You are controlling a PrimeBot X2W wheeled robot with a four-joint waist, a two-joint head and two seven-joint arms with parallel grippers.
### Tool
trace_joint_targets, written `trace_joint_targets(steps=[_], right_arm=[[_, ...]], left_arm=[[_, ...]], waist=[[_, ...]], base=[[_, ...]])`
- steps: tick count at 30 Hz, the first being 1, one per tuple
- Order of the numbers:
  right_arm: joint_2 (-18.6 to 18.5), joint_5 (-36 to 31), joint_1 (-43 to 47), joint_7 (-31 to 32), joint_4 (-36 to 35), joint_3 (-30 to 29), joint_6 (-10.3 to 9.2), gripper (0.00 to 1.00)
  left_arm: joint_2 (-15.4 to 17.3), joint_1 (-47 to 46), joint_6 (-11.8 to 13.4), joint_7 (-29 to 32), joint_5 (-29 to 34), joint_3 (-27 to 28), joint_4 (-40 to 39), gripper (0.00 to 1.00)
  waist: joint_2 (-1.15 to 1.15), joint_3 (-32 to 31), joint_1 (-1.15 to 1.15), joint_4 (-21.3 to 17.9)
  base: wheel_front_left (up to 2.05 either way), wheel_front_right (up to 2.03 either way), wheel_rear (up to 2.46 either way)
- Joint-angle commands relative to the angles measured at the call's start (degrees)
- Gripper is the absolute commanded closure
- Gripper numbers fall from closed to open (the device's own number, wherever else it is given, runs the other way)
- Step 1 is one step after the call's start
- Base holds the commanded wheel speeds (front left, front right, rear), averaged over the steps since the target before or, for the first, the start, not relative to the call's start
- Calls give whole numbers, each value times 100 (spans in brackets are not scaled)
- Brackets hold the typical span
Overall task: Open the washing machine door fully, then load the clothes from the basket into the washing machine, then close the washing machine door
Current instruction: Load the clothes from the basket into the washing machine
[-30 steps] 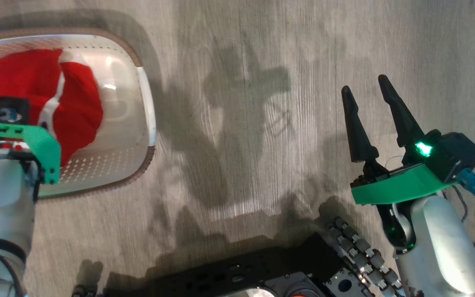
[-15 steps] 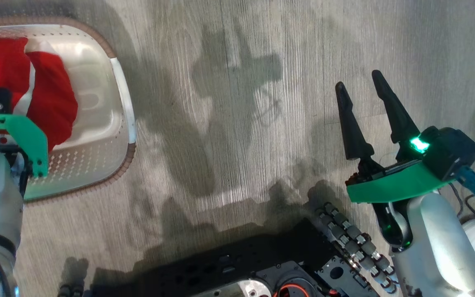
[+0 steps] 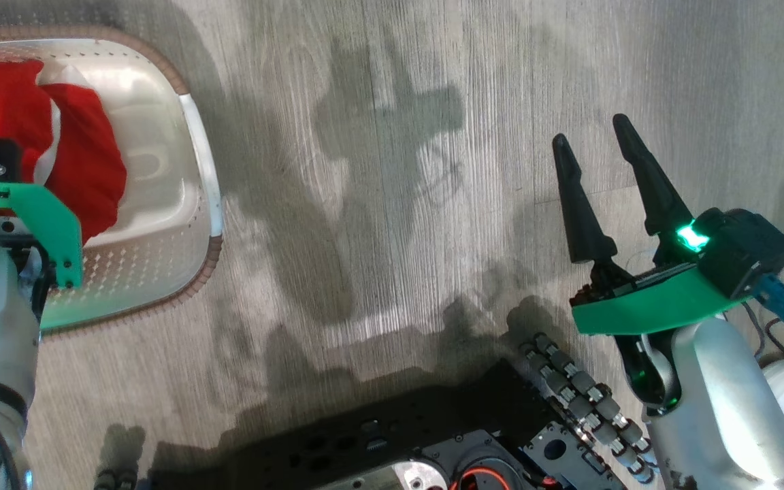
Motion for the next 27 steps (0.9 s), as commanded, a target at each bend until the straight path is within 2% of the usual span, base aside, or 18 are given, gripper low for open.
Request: trace_joint_targets(steps=[1, 5, 13, 19, 27], right_arm=[[-16, -13, 194, -54, -147, 83, 0, 0], [-16, -37, 186, -54, -134, 97, 0, 0], [-16, -63, 139, -54, -70, 70, 0, 0], [-16, -110, 76, -54, -43, 95, 0, 0], [-16, -186, 79, -54, 67, 88, 0, 0]], left_arm=[[190, 152, -1, 5, -4, 64, -13, 100], [158, 218, 22, -60, -89, 86, -12, 100], [228, 455, -91, -238, -210, 78, -11, 100], [264, 599, -204, -707, -269, 40, -10, 100], [212, 871, -173, -1356, -412, 74, -10, 100]], waist=[[0, -17, 0, 13], [0, -102, 0, 45], [0, -384, 0, 59], [0, -721, 0, 102], [0, -1337, 0, 247]], base=[[0, 0, 0], [0, 0, 0], [0, 0, 0], [0, 0, 0], [0, 0, 0]])
